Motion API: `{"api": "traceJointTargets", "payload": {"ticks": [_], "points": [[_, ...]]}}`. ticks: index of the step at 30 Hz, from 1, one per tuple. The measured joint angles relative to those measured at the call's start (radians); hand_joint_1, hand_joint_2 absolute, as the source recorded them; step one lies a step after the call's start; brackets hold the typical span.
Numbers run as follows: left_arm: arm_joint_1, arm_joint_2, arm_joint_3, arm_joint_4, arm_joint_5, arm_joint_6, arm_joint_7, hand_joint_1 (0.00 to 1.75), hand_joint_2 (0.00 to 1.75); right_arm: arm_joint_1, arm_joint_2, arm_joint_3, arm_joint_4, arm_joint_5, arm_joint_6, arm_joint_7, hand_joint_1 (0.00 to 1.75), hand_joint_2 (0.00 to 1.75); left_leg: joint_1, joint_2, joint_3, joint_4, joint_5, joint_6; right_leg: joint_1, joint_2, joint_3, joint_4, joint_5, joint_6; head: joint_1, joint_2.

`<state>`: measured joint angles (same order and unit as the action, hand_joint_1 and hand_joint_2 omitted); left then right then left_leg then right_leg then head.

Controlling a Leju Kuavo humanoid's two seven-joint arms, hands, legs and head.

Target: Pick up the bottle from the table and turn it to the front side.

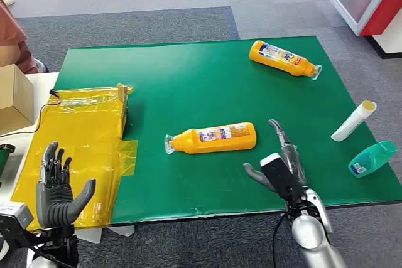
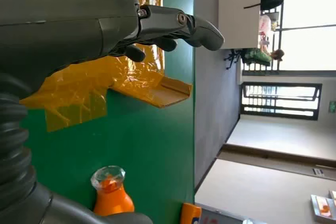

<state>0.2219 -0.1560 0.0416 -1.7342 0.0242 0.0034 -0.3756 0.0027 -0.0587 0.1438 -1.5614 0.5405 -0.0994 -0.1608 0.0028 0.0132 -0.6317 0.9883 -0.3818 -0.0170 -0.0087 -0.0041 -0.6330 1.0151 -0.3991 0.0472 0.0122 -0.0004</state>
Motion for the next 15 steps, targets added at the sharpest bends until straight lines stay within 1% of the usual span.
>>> {"api": "traceJointTargets", "payload": {"ticks": [3, 6, 9, 12, 15], "points": [[0.0, 0.001, 0.0, 0.0, -0.014, 0.006, 0.0, 0.0, 1.75, -0.001, 0.0, 0.0, 0.0, -0.006, 0.004, 0.006, 0.0, 1.75, 0.0, 0.0, 0.0, 0.0, 0.0, 0.0, 0.0, 0.0, 0.0, 0.0, 0.0, 0.0, 0.0, 0.0], [0.0, 0.002, -0.001, 0.0, -0.055, 0.029, 0.0, 0.0, 1.75, -0.003, -0.001, 0.003, 0.0, 0.046, -0.016, 0.038, 0.0, 1.75, 0.0, 0.0, 0.0, 0.0, 0.0, 0.0, 0.0, 0.0, 0.0, 0.0, 0.0, 0.0, 0.0, 0.0], [-0.001, 0.006, -0.01, -0.002, -0.126, 0.051, 0.006, 0.0, 1.75, -0.017, -0.008, 0.019, 0.004, 0.205, -0.043, 0.12, 0.0, 1.75, 0.0, 0.0, 0.0, 0.0, 0.0, 0.0, 0.0, 0.0, 0.0, 0.0, 0.0, 0.0, 0.0, 0.0], [-0.011, 0.011, -0.028, -0.006, -0.192, 0.056, 0.017, 0.0, 1.75, -0.055, -0.017, 0.058, 0.028, 0.385, -0.035, 0.207, 0.0, 1.75, 0.0, 0.0, 0.0, 0.0, 0.001, 0.0, 0.0, 0.0, 0.0, 0.0, 0.001, 0.0, 0.0, 0.0], [-0.033, 0.016, -0.054, -0.006, -0.217, 0.048, 0.027, 0.0, 1.75, -0.104, -0.02, 0.104, 0.074, 0.466, -0.011, 0.25, 0.0, 1.75, 0.0, 0.0, 0.0, 0.0, 0.001, 0.0, 0.0, 0.0, 0.0, 0.0, 0.001, 0.0, 0.0, 0.0]]}}
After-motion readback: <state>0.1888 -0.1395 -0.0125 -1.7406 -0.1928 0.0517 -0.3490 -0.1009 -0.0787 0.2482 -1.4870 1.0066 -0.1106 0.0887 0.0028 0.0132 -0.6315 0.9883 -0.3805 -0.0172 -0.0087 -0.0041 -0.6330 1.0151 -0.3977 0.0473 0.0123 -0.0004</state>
